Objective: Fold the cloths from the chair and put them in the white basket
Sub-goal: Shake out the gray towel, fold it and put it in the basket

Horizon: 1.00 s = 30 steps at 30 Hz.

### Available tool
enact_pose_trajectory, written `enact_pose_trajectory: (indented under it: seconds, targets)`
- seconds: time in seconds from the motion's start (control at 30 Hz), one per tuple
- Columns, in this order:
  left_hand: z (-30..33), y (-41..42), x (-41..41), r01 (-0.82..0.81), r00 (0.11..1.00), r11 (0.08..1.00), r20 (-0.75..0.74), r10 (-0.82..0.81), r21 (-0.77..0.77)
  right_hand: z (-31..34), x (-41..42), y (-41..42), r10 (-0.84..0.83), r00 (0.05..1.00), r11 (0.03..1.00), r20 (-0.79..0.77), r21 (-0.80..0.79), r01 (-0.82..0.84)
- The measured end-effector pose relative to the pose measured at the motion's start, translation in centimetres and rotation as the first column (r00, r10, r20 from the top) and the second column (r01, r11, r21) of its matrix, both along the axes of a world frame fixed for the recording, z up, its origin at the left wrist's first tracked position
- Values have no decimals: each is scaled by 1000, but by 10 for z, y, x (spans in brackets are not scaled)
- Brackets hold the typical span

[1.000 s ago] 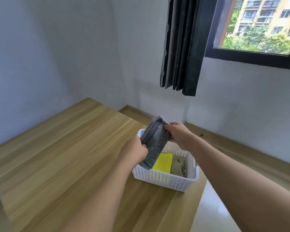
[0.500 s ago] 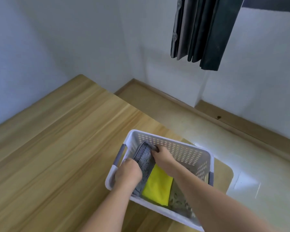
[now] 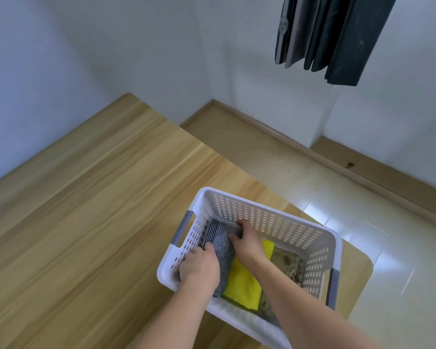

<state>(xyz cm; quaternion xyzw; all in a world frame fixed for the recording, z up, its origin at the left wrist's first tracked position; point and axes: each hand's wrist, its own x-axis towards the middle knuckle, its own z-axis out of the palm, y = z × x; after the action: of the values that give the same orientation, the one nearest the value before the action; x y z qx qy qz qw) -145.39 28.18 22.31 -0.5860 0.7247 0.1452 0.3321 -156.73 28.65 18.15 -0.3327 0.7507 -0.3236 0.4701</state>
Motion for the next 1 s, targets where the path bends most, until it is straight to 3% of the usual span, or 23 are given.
enact_pose_trajectory:
  seconds: [0.2, 0.33, 0.47, 0.63, 0.8, 1.0]
  targets:
    - [-20, -11, -6, -6, 996, 996, 87, -1, 89, -11, -2, -3, 22, 999, 1000, -23, 2, -22]
    - [-2, -11, -6, -13, 998, 996, 66, 7, 83, 11, -2, 4, 56, 998, 998, -37, 8, -55]
    - [39, 3, 4, 92, 988, 994, -119, -98, -54, 54, -2, 27, 95, 981, 995, -167, -1, -97]
    - [82, 35, 38, 113, 895, 912, -359, -266, -394, 110, 14, 66, 121, 911, 984, -394, -77, -163]
    - [119, 69, 97, 76, 837, 828, -416, -356, -556, 161, 67, 116, 82, 837, 968, -541, -158, -197]
    - [159, 122, 196, 56, 794, 778, -445, -415, -626, 212, 160, 194, 13, 795, 961, -607, -211, -177]
